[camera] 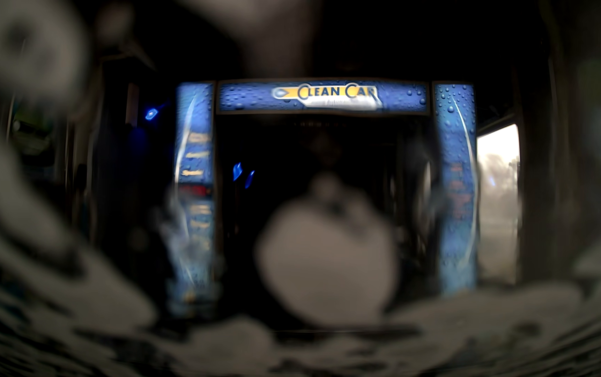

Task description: Follow the waypoints while adhering to traffic rules and regulations

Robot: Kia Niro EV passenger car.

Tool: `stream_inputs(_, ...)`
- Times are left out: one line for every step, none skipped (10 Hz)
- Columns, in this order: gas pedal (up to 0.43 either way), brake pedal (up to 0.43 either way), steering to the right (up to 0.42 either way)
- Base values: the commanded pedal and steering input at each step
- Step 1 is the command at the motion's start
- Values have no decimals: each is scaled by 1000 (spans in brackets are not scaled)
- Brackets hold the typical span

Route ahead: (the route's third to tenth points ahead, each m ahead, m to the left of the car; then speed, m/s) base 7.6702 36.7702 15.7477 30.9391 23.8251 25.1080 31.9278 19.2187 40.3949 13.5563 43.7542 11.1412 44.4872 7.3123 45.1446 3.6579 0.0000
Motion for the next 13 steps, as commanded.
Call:
stream_inputs(0,0,-15)
stream_inputs(0,0,-14)
stream_inputs(0,0,-14)
stream_inputs(0,0,-14)
stream_inputs(0,0,-14)
stream_inputs(0,0,-14)
stream_inputs(0,6,-14)
stream_inputs(0,0,-15)
stream_inputs(0,0,-15)
stream_inputs(0,0,-15)
stream_inputs(0,0,-14)
stream_inputs(0,0,-14)
stream_inputs(0,0,-14)
